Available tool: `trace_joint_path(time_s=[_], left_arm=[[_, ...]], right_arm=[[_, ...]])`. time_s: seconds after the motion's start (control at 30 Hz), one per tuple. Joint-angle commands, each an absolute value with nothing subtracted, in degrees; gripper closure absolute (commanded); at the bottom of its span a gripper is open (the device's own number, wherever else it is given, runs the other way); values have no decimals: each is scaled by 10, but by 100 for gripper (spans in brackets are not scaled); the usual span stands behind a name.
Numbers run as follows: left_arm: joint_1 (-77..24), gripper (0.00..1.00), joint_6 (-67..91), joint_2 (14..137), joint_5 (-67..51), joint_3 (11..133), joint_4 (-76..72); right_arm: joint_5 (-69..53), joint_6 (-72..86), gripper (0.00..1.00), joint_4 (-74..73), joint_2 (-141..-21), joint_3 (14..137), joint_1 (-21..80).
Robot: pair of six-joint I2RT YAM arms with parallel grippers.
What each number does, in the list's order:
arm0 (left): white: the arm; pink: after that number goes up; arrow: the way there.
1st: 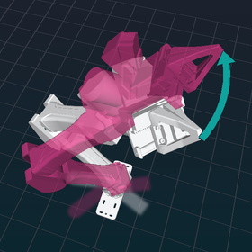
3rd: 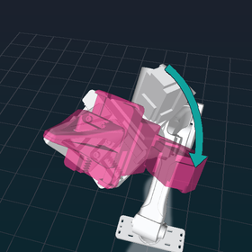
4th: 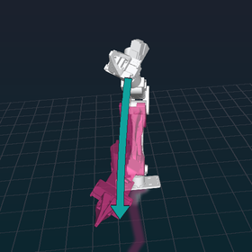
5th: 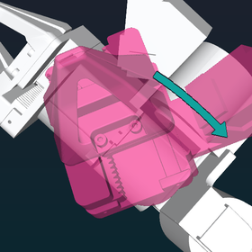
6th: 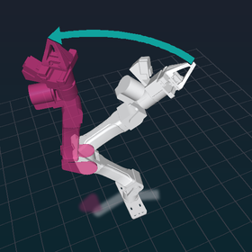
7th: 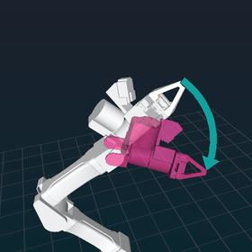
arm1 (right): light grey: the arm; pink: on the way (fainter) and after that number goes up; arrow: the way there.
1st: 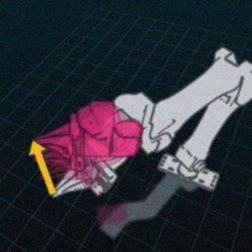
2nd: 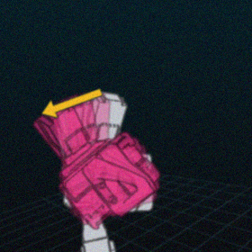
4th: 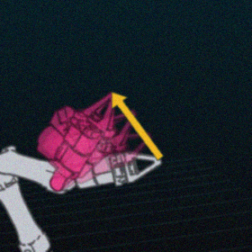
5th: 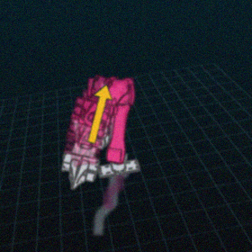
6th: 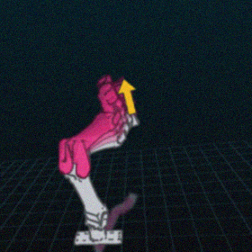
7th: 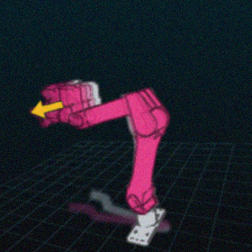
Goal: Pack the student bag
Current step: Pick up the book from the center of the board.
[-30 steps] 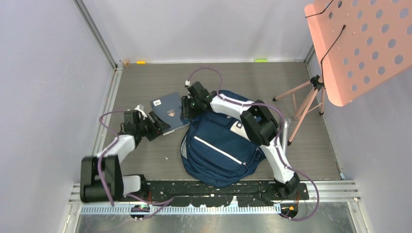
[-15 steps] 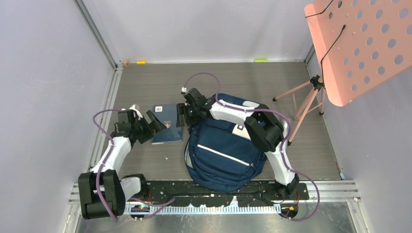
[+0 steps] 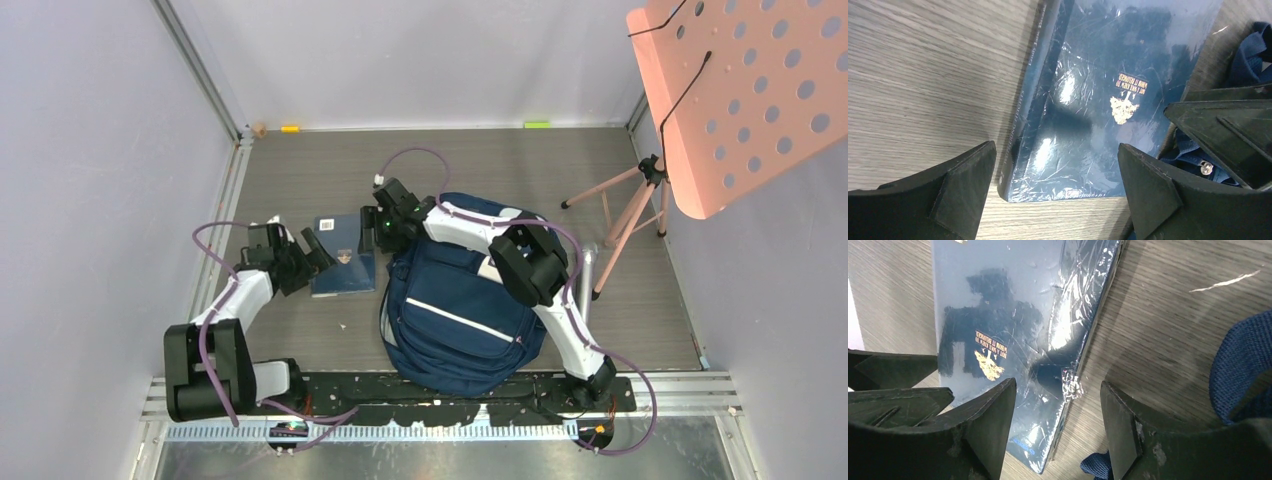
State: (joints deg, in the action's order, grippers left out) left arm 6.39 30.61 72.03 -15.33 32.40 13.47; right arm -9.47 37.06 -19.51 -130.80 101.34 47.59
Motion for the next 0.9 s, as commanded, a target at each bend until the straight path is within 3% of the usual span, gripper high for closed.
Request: trace_joint_path(time_s=[0.0, 0.13, 0.47, 0.6, 0.87], left_arm=[[67, 5, 289, 666, -109, 328, 112], [67, 3, 296, 655, -96, 315, 94], [67, 6, 327, 836, -220, 320, -32], [67, 21, 364, 866, -290, 304, -120], [65, 41, 391, 834, -362, 278, -142]], right_arm=[[-91, 386, 32, -195, -1320, 1036, 475], [-95, 389, 32, -187, -1325, 1032, 475], [-151, 422, 32, -140, -1347, 1035, 480], [-209, 457, 37, -61, -1343, 1014, 483], [-277, 532, 51, 117, -1278, 952, 490]])
